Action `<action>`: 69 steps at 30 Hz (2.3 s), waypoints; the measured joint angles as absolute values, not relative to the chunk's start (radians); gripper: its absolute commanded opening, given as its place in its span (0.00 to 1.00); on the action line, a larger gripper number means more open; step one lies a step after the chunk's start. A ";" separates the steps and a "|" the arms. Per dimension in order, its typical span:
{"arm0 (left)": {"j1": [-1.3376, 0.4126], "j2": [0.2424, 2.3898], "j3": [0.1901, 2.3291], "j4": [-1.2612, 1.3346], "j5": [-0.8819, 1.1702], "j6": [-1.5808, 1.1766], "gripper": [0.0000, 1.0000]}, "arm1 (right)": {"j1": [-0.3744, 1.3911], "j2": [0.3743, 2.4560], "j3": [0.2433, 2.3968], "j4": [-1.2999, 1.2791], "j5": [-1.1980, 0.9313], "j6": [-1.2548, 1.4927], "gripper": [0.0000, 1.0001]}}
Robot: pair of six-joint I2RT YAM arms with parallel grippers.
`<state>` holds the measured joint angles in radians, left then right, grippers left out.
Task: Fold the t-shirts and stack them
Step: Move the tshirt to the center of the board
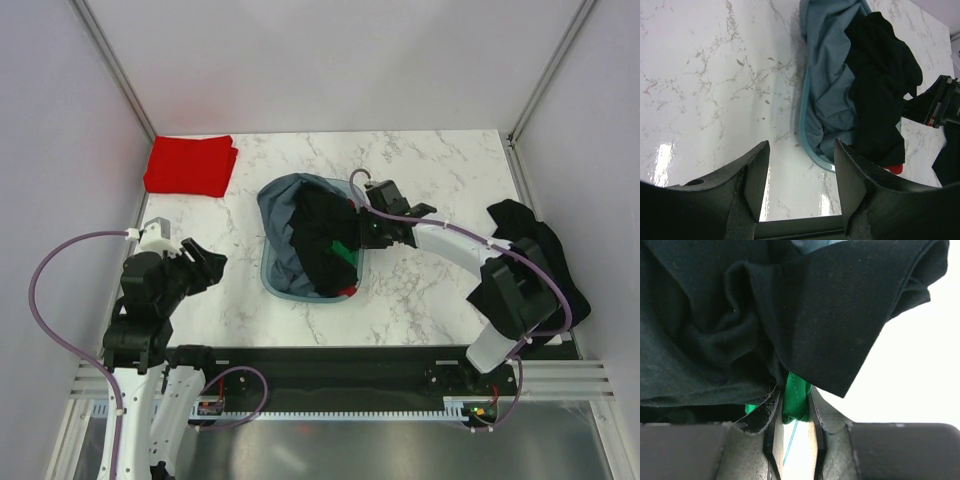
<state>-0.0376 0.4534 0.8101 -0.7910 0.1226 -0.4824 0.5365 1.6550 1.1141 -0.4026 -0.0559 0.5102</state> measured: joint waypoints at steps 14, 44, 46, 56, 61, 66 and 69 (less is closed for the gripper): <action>-0.038 0.461 1.106 -0.925 0.115 -0.525 0.61 | 0.915 1.974 1.499 -0.411 -0.068 0.761 0.01; -0.038 0.378 1.212 -1.187 0.093 -0.587 0.62 | 1.011 2.297 1.923 -0.207 -0.265 1.008 0.87; -0.038 0.377 1.164 -1.176 0.086 -0.587 0.62 | 0.929 2.143 1.820 -0.270 -0.260 0.896 0.87; -0.038 0.433 0.920 -1.034 0.091 -0.552 0.61 | 0.136 1.372 1.139 -0.539 0.052 0.648 0.88; -0.038 0.465 0.860 -0.999 0.109 -0.537 0.61 | -0.133 1.345 0.951 -0.680 0.215 0.638 0.84; -0.038 0.471 0.859 -0.955 0.134 -0.523 0.62 | -0.375 1.357 0.810 -0.684 0.207 0.651 0.81; -0.038 0.469 0.858 -0.942 0.139 -0.521 0.62 | -0.434 1.399 0.757 -0.677 0.208 0.659 0.75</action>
<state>-0.0376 0.4686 0.8577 -0.9421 0.1390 -0.5209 -0.4335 1.3987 0.7574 -0.6773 0.2077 0.6586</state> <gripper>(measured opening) 0.616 0.808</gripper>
